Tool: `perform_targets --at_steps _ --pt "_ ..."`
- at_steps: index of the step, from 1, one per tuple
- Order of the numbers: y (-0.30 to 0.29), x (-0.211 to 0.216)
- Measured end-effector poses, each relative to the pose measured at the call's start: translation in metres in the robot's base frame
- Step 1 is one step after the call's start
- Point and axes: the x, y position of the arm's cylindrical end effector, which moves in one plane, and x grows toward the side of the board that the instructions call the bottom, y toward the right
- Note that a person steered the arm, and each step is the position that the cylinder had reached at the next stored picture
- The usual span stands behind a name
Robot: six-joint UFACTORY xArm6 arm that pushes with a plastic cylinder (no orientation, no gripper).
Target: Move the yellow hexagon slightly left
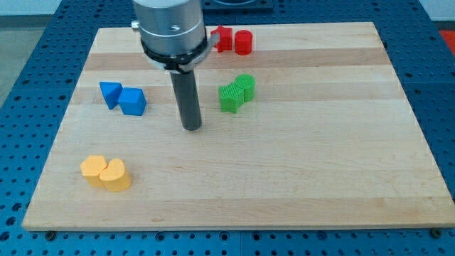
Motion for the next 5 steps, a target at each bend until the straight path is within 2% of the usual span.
perform_targets --at_steps 3,5 --pt "0.035 -0.028" --pt "0.037 -0.007"
